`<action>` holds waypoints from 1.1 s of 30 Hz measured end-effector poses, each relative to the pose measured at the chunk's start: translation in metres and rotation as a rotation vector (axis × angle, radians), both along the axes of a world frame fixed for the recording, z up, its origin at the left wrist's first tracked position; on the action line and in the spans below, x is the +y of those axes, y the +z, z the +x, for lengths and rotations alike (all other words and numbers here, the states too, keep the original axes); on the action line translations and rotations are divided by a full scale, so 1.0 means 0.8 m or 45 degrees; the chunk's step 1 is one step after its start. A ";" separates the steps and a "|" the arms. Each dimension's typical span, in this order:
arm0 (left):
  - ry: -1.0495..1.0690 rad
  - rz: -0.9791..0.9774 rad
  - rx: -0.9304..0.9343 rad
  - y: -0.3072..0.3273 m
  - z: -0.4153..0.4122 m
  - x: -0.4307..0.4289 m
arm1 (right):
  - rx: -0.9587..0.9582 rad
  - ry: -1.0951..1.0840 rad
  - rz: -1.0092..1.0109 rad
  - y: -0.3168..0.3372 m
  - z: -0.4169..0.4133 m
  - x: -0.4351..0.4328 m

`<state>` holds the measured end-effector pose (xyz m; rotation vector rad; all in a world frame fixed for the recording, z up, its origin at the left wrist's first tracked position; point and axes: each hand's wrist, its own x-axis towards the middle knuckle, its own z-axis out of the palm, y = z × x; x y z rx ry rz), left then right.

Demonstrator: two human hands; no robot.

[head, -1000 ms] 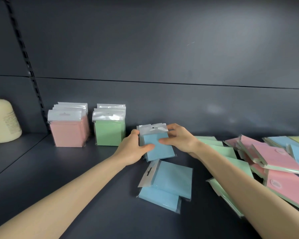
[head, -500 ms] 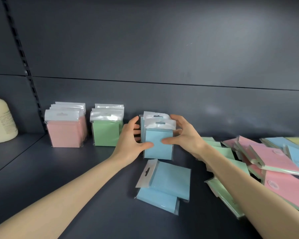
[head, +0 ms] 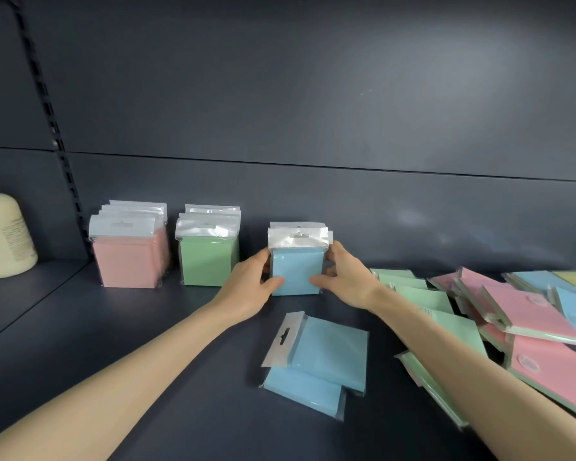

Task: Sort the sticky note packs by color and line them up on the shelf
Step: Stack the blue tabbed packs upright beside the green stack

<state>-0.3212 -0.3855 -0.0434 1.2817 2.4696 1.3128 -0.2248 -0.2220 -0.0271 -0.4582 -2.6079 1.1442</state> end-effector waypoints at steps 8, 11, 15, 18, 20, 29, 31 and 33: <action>0.131 -0.017 0.041 -0.006 -0.012 0.015 | -0.114 -0.078 0.095 0.006 -0.022 -0.007; 0.111 -0.024 0.057 -0.006 -0.015 0.017 | -0.133 -0.074 0.136 0.004 -0.022 -0.007; 0.084 -0.022 0.037 -0.006 -0.019 0.015 | -0.132 -0.079 0.201 0.004 -0.022 -0.006; 0.107 -0.006 0.020 -0.006 -0.022 0.015 | -0.113 -0.108 0.223 0.004 -0.027 -0.007; 0.116 -0.027 0.036 -0.006 -0.022 0.015 | -0.136 -0.126 0.268 0.003 -0.030 -0.008; 0.152 -0.164 0.094 -0.001 -0.016 0.014 | -0.166 -0.148 0.298 0.005 -0.023 -0.005; 0.156 -0.167 0.104 0.002 -0.013 0.012 | -0.138 -0.158 0.326 0.010 -0.018 -0.005; 0.162 -0.164 0.120 0.008 -0.007 0.007 | -0.102 -0.178 0.377 0.018 -0.009 -0.006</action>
